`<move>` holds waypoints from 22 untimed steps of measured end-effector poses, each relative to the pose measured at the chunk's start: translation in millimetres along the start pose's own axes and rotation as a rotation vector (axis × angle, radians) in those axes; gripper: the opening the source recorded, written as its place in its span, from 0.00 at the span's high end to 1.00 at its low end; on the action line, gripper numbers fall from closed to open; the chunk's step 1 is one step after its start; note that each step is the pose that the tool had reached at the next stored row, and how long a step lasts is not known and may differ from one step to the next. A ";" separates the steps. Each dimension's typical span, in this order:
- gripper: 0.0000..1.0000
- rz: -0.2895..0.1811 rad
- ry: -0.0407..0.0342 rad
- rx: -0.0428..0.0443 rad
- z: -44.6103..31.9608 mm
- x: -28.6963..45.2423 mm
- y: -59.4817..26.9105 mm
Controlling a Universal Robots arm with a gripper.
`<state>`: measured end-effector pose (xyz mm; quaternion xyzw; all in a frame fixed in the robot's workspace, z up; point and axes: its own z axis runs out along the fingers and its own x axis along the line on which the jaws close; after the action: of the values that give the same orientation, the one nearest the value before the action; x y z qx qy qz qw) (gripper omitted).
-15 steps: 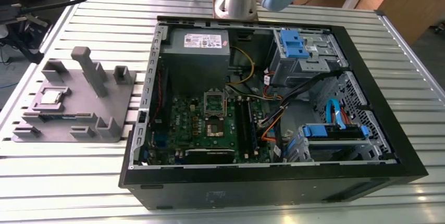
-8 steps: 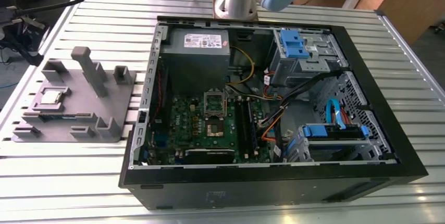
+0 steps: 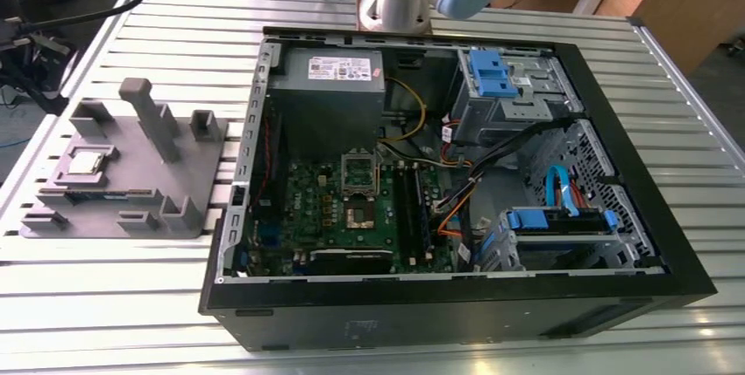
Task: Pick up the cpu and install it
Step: 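Reach for the cpu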
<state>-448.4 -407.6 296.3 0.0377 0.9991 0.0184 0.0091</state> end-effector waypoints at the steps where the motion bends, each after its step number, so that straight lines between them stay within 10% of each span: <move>1: 0.89 0.000 -0.0001 0.0008 0.9 1.3 -0.2; 22: 0.89 0.000 -0.0027 0.0051 14.8 16.5 -2.6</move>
<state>-464.8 -408.4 281.1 0.0376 0.9991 0.0158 0.0104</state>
